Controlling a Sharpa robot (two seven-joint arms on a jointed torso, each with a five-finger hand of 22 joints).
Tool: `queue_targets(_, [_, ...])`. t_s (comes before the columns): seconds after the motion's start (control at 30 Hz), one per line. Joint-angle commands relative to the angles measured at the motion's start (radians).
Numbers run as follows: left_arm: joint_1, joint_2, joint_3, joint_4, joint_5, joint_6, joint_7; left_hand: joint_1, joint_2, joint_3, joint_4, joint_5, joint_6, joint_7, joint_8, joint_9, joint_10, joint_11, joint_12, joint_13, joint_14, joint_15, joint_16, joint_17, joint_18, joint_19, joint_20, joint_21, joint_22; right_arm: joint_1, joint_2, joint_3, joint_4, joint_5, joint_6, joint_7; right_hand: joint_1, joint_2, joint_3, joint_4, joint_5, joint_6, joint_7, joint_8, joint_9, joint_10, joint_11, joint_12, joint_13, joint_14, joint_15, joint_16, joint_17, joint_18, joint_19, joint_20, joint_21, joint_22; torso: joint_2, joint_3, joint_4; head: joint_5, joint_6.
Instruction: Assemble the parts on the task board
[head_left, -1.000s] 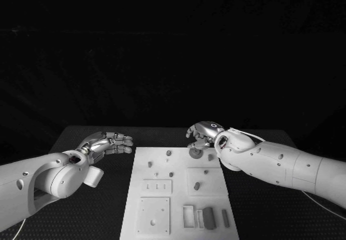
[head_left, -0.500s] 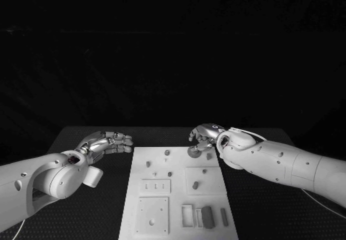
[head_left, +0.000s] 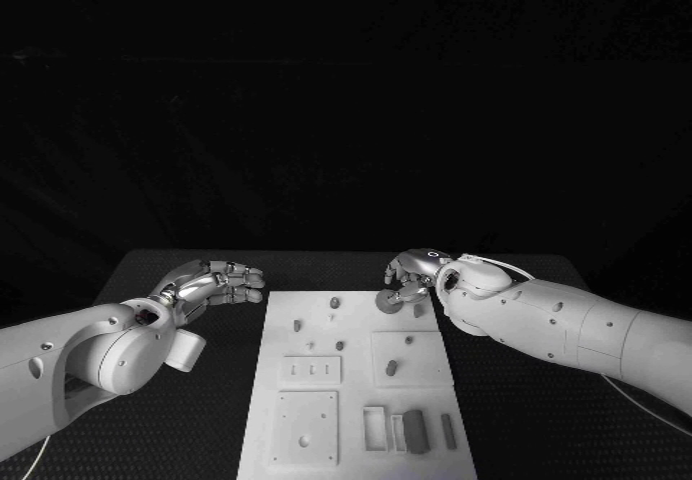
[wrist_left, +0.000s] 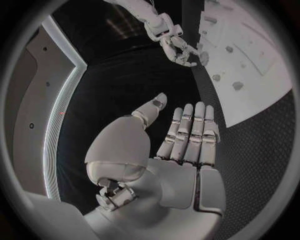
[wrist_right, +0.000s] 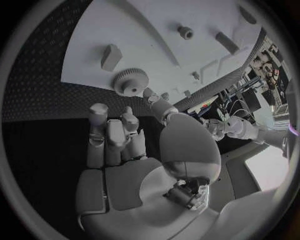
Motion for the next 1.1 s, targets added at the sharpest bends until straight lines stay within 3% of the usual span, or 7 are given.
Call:
queue_targets(0.03, [0.001, 0.002, 0.001, 0.0, 0.004, 0.013, 0.006, -0.012, -0.001, -0.006, -0.002, 0.004, 0.0, 0.009, -0.003, -0.001, 0.0, 0.005, -0.004, -0.001, 0.008, -0.001, -0.005, 0.001, -0.009, 0.007, 0.0, -0.003, -0.002, -0.003, 0.006, 0.0, -0.008, -0.014, 0.031, -0.001, -0.007, -0.005, -0.002, 0.001, 0.0, -0.036, 0.031, -0.004, -0.001, -0.006, 0.003, 0.001, -0.002, -0.006, 0.0, 0.0, -0.001, 0.063, -0.006, -0.003, -0.007, 0.016, 0.0, -0.0005, -0.0009, 0.001, 0.0])
queue_targets(0.37, [0.001, 0.003, 0.001, -0.002, 0.004, 0.016, -0.001, -0.012, -0.003, -0.006, -0.003, 0.004, -0.003, 0.011, -0.005, -0.002, -0.002, 0.006, -0.006, -0.002, 0.008, -0.001, -0.007, 0.002, -0.009, 0.006, 0.001, -0.004, -0.002, -0.016, 0.028, -0.003, -0.049, -0.014, 0.034, 0.007, -0.017, -0.004, -0.003, 0.009, 0.0, -0.038, 0.032, -0.004, -0.002, -0.01, 0.004, 0.001, -0.002, -0.009, 0.002, 0.0, -0.002, 0.063, -0.007, -0.001, -0.008, 0.016, 0.0, -0.0001, -0.0004, 0.005, -0.003])
queue_targets(1.1, [0.0, 0.006, 0.001, -0.01, 0.004, 0.021, -0.003, -0.013, 0.0, -0.005, -0.001, 0.004, -0.005, 0.011, -0.007, -0.003, -0.003, 0.006, -0.008, -0.002, 0.008, 0.0, -0.009, 0.003, -0.009, 0.007, 0.001, -0.005, -0.002, -0.026, 0.042, -0.009, -0.078, -0.01, 0.065, 0.012, -0.035, 0.017, 0.0, 0.028, 0.0, -0.023, 0.029, 0.005, 0.001, -0.011, 0.001, 0.006, -0.003, -0.011, -0.001, 0.004, -0.002, 0.063, -0.007, 0.0, -0.007, 0.017, -0.001, -0.001, -0.0008, 0.004, -0.013])
